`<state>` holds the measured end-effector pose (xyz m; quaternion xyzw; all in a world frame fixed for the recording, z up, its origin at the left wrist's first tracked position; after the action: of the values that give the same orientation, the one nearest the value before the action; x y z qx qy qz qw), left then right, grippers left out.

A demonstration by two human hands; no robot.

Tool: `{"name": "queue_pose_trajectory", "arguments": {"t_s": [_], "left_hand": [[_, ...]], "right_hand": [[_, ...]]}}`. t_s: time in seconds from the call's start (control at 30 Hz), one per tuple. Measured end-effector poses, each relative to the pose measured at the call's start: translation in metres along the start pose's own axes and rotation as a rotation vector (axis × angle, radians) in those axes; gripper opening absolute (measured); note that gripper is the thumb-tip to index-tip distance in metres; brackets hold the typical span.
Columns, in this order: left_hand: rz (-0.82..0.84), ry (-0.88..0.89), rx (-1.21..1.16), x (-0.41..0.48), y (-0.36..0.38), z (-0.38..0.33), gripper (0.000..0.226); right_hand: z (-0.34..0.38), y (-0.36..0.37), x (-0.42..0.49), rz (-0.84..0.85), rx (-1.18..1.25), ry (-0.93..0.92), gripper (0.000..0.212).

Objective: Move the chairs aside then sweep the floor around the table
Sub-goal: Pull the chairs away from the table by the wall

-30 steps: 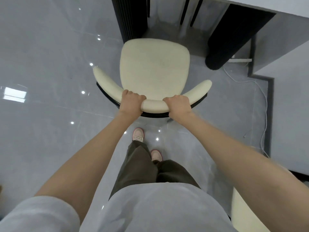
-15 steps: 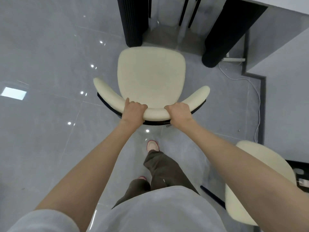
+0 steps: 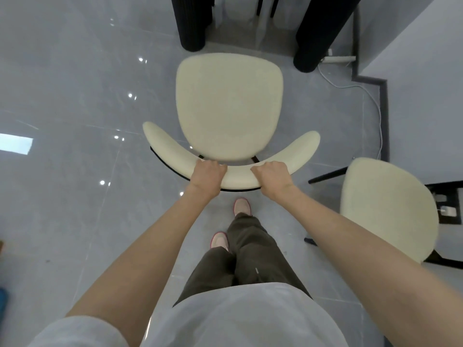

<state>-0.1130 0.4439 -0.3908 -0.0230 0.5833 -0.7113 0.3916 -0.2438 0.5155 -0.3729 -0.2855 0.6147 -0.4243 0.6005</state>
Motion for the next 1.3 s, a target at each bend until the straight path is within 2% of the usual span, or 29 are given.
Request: {"name": "queue_pose_trajectory", "arguments": {"t_s": [0.43,0.93,1.1,1.3], "left_hand": [[0.025,0.005,-0.013,-0.094,0.016,-0.075,0.036],[0.061,-0.020,-0.024,-0.209,0.011,-0.221,0.036],[0.079,0.016,-0.047,-0.241,0.006,-0.246,0.028],[0.055,0.053,-0.005,-0.273,0.004,-0.261,0.032]], "right_hand": [[0.017,0.057,-0.107,-0.007,0.009,0.001,0.033],[-0.015,0.137,-0.253,0.044,-0.008,-0.048,0.033],[-0.014,0.154,-0.292,0.081,-0.014,-0.027,0.032],[-0.001,0.169,-0.332,0.073,-0.009,0.025,0.032]]}}
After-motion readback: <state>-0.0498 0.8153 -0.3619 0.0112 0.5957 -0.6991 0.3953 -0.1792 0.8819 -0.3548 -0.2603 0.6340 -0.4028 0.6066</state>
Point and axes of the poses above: each hand's wrist, its own x-axis towards the middle knuckle, its own y-axis out of the palm, z = x × y, the point moved 4 cm from there along x, towards the middle knuckle, and after that the axes turned 13 degrees about x, right-handed, at the moved point
